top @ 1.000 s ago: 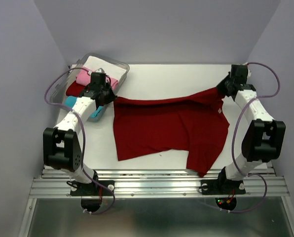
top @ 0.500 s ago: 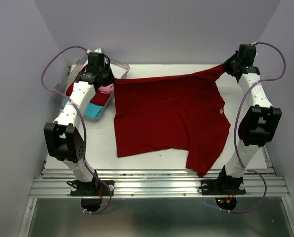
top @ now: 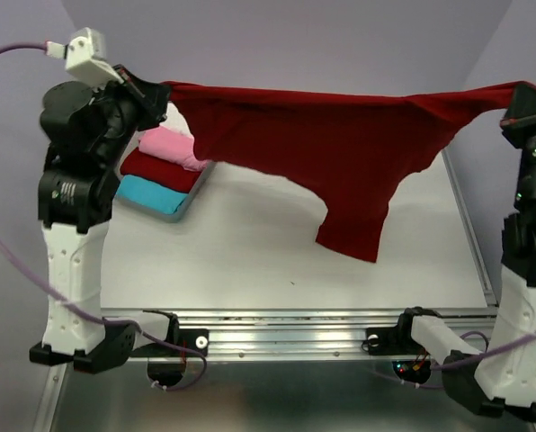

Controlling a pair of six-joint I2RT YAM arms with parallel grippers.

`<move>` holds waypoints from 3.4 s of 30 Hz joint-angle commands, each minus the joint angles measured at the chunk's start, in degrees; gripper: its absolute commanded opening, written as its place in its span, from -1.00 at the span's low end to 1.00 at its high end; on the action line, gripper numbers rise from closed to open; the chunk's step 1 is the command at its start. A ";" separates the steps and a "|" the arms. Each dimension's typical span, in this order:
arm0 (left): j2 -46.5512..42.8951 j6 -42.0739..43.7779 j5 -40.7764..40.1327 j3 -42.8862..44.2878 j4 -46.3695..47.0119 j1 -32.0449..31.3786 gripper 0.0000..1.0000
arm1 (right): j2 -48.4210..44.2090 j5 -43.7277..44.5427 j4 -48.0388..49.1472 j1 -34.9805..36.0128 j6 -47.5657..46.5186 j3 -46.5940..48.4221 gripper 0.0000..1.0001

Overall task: Roll the t-shirts
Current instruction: Flatten out the T-shirt at the center of the board, then fold the T-shirt at the center of the board.

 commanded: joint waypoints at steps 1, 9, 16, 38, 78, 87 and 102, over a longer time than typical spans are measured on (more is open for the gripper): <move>-5.61 1.56 -0.57 2.88 1.31 0.35 -1.00 | -1.64 7.28 -6.17 -0.67 -3.86 8.83 -0.99; -9.49 2.70 -1.10 12.37 -0.80 0.26 -1.00 | -5.52 9.65 -10.66 -0.67 -6.59 20.64 -0.99; -10.02 2.44 -0.84 17.04 -1.50 0.35 -1.00 | -6.40 10.10 -13.73 -0.67 -7.73 25.30 -0.99; 7.34 -1.61 1.36 -27.35 18.34 -0.09 -1.00 | 15.03 12.56 -1.09 -0.67 -8.80 -14.15 -0.98; 69.26 7.18 4.17 25.65 21.61 -0.27 -1.00 | 37.65 6.15 8.24 -1.72 -0.79 -26.46 -0.99; 64.69 7.62 4.35 20.04 19.51 -0.27 -1.00 | 31.57 0.43 7.27 -1.72 0.61 -36.39 -0.99; 59.68 7.80 2.24 14.93 9.22 -0.62 -1.00 | 22.78 -2.91 3.40 -1.72 2.02 -45.09 -0.99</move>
